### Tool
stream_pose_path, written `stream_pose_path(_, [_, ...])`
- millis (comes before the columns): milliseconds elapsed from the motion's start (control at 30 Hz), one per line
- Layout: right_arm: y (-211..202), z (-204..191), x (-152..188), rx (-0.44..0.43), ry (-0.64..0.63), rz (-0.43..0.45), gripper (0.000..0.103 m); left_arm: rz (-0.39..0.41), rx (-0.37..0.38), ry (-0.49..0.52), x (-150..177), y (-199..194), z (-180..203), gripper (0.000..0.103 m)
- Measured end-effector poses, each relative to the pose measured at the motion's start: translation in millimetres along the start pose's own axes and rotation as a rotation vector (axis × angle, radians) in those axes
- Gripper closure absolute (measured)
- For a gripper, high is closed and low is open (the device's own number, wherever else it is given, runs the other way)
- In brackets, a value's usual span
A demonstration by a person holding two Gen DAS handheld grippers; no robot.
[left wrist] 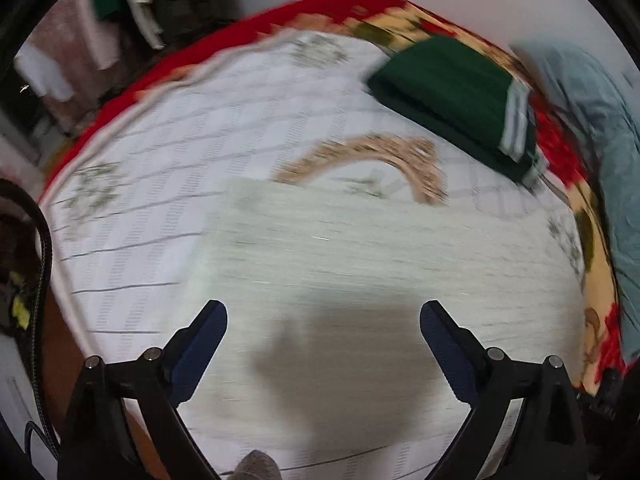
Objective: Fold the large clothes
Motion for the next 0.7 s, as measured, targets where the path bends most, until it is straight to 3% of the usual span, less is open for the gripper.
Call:
stream_pose_path(133, [2, 47, 14, -0.069, 0.167, 0.037, 0.039, -0.070, -0.009, 0.059, 15, 38, 50, 0.004])
stream_pose_path(233, [16, 61, 7, -0.129, 0.213, 0.082, 0.039, -0.134, -0.039, 0.117, 30, 77, 77, 0.004])
stream_pose_path(467, [62, 64, -22, -0.218, 0.256, 0.137, 0.037, -0.167, -0.046, 0.130, 40, 99, 80, 0.002])
stream_pose_path(700, [65, 75, -37, -0.333, 0.332, 0.222, 0.037, -0.173, -0.036, 0.144, 38, 100, 80, 0.002])
Point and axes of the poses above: each gripper's, at about its wrist camera, not at the fingertips, and y roughly the way its jaws point, z to its right, x to its underside, the point moved 6 cm from there along y, roughly the way its jaws point, and after that the axes turned 10 degrees about -y, right-handed, at the moved point
